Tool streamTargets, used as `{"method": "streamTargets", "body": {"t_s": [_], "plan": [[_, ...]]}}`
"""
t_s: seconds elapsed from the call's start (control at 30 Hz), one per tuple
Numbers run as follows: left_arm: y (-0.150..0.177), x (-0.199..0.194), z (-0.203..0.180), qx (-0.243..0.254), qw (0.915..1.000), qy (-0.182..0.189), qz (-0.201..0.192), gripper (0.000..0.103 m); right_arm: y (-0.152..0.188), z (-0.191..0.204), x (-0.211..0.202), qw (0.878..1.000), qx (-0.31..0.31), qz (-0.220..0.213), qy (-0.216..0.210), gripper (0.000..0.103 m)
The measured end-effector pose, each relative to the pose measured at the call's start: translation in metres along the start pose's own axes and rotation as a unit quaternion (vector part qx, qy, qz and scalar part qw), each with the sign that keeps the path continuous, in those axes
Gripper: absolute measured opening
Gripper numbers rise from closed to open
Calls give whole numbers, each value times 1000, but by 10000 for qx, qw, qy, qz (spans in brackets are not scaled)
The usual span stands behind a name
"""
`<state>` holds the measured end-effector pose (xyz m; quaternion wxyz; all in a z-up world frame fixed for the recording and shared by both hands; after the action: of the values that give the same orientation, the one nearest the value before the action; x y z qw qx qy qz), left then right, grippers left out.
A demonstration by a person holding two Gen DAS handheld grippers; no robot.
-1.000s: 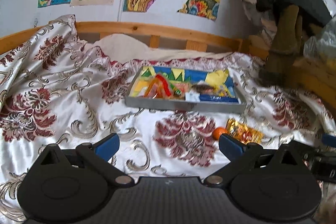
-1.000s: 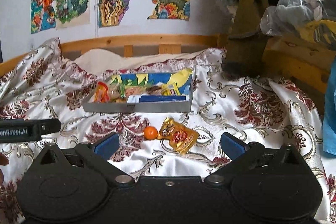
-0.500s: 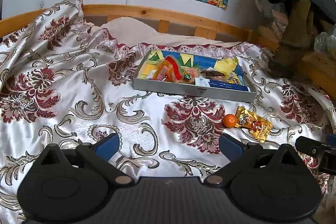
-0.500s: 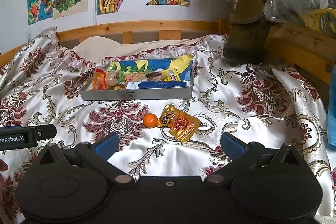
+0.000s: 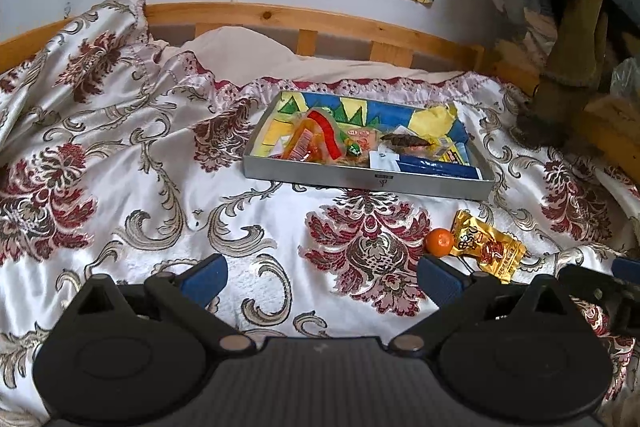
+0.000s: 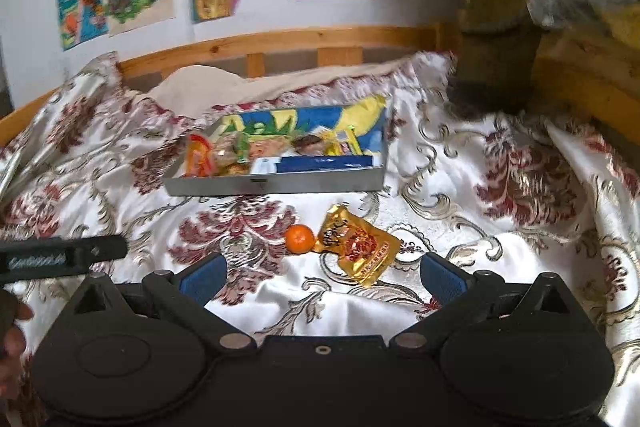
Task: Organize snacks
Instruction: 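Withdraw both tools and reach toward the mandarin and gold snack bag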
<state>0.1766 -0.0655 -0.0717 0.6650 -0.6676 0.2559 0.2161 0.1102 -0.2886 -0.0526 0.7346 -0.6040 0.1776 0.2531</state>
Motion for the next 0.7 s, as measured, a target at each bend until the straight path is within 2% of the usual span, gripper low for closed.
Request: {"method": "streamTargets", "body": {"t_s": [0.1, 0.2, 0.33, 0.47, 0.57, 0.7], "plan": [[-2, 6, -6, 178, 9998, -18, 37, 102, -3, -15, 14, 9990, 383, 216, -2, 102], [-4, 18, -15, 368, 9993, -45, 105, 102, -8, -26, 23, 9965, 752, 305, -222, 102], [-6, 36, -31, 216, 9993, 263, 176, 102, -20, -48, 32, 9901, 1295, 271, -460, 102], [-7, 59, -55, 165, 9979, 554, 276, 102, -27, -69, 52, 9918, 1198, 328, -292, 102], [-6, 78, -74, 422, 9967, 613, 326, 102, -23, -88, 74, 9913, 1172, 605, -20, 102], [-4, 99, -98, 890, 9933, 638, 358, 102, -13, -109, 100, 9872, 1284, 936, 108, 102]]}}
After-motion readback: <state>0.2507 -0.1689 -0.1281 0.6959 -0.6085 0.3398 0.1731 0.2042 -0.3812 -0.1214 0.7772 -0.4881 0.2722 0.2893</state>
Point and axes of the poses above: each gripper's, at about its wrist camera, not at the fingertips, and x roughly the way its jaws point, z to its left, y to its underside, the point moved 7 cm from there along x, roughly the way its jaws point, and after that the axes turned 11 degrees about -y, right-handed, at the moved point
